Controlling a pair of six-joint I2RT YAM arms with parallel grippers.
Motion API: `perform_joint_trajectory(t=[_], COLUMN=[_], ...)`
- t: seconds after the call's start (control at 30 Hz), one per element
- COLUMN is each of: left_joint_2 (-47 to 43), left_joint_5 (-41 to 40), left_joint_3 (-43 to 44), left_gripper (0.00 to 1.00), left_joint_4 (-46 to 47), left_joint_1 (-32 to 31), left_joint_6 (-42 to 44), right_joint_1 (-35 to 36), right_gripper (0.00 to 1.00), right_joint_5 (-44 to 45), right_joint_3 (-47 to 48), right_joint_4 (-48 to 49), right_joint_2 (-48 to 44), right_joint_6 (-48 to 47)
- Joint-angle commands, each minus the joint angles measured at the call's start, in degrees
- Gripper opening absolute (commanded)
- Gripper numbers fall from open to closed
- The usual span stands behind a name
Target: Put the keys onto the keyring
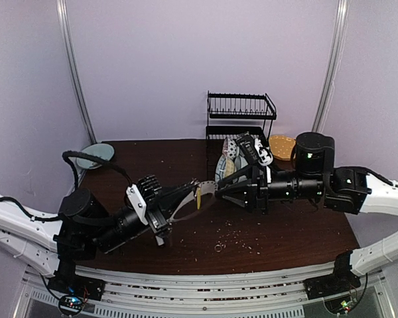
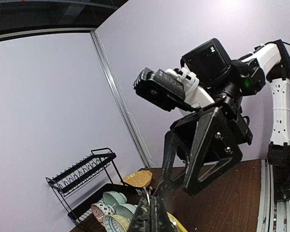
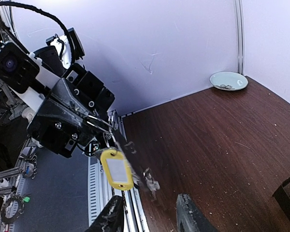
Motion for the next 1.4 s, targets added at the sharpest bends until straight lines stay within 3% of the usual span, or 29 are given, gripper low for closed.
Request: perform_joint_trajectory(t=[0.0, 0.47, 1.03, 1.2, 1.3, 1.37], left_joint_2=[0.68, 5.62, 7.52, 8.24, 8.24, 8.3], left_joint_5=[2.08, 5.73, 11.35, 12.43, 13.62, 13.02], left_joint_3=[2.56, 9.37, 10.29, 10.73, 11.22, 11.31], left_gripper=[0.0, 0.0, 0.0, 0.0, 0.0, 0.0], left_joint_4=[6.63, 6.49, 8.24, 7.92, 7.04, 6.31], left_joint_1=[0.03, 0.22, 0.22, 0.22, 0.22, 0.22], left_joint_6=[1.17, -0.22, -7.56, -8.42, -8.54, -8.29], right_joint_1=[-1.68, -9.22, -9.99, -9.91, -9.95, -9.98], right_gripper=[0.4, 0.41, 0.44, 0.45, 0.44, 0.46], right_joint_5=[-2.25, -7.08, -13.67, -14.08, -22.11, -22.73], right_joint_3=[1.1, 4.31, 3.57, 7.52, 12.89, 14.42], right_joint_4=[-4.14, -8.84, -5.56, -11.31, -20.64, -21.37], right_joint_2=[-3.75, -8.55, -12.75, -8.53, -6.33, -7.08], right_joint_6=[-2.97, -7.38, -9.1, -16.22, -26.0, -27.33])
